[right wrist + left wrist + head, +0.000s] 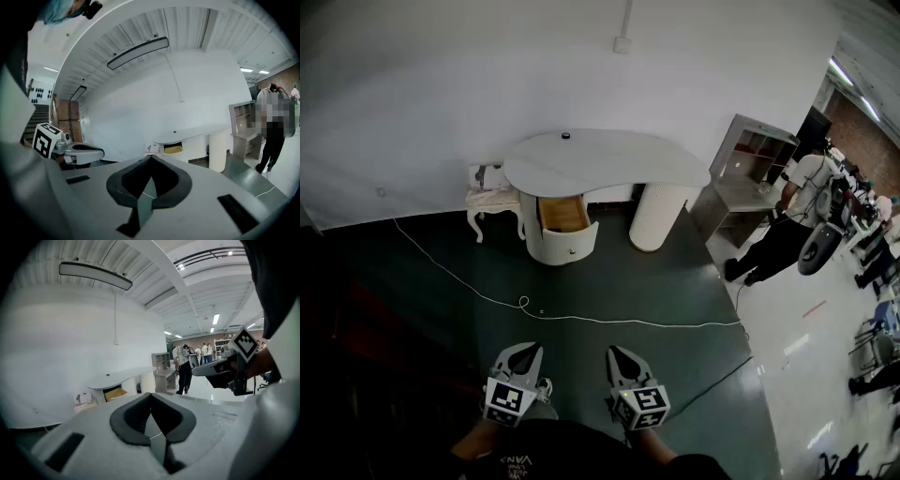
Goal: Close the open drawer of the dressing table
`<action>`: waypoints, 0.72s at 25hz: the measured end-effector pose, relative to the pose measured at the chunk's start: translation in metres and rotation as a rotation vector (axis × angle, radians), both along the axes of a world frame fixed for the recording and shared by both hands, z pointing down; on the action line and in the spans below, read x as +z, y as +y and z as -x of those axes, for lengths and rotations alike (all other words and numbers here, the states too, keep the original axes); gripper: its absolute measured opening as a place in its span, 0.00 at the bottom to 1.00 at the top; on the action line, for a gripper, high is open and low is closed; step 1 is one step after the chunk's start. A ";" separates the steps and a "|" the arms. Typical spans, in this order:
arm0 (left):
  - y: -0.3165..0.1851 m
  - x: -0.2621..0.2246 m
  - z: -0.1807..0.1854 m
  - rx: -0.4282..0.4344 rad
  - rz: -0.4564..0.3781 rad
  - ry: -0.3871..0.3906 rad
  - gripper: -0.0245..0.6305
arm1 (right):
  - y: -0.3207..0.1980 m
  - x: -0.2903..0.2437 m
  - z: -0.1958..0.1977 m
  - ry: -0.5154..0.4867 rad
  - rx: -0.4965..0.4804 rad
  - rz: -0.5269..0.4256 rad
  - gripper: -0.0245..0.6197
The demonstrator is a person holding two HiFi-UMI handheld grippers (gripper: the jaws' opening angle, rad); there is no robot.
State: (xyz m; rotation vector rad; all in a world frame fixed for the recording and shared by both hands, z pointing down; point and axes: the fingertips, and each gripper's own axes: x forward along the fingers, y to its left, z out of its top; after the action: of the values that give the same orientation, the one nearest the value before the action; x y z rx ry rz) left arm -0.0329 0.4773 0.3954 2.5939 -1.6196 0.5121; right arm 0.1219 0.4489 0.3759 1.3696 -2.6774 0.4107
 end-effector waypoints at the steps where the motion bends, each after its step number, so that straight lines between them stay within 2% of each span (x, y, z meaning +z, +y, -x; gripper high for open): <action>1: -0.003 0.000 0.003 -0.003 -0.007 -0.004 0.07 | -0.001 0.000 0.002 0.000 -0.001 -0.001 0.04; 8: -0.023 0.002 0.023 -0.039 -0.016 0.034 0.07 | -0.015 0.000 0.014 0.003 -0.002 0.005 0.04; 14: -0.041 -0.003 0.027 -0.012 0.007 0.062 0.07 | -0.037 -0.003 0.022 -0.050 0.029 -0.002 0.05; 15: -0.046 -0.002 0.028 -0.005 0.012 0.075 0.07 | -0.042 -0.003 0.024 -0.051 0.042 -0.002 0.08; 17: -0.056 0.002 0.033 0.012 0.013 0.094 0.10 | -0.052 -0.001 0.029 -0.051 0.061 0.002 0.20; 18: -0.062 0.003 0.036 0.019 0.015 0.101 0.17 | -0.057 0.000 0.033 -0.050 0.065 0.005 0.23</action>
State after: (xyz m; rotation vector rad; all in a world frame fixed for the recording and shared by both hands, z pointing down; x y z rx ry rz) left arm -0.0690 0.4149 0.3984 2.5815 -1.5564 0.3857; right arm 0.0889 0.3923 0.3758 1.4677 -2.6747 0.4633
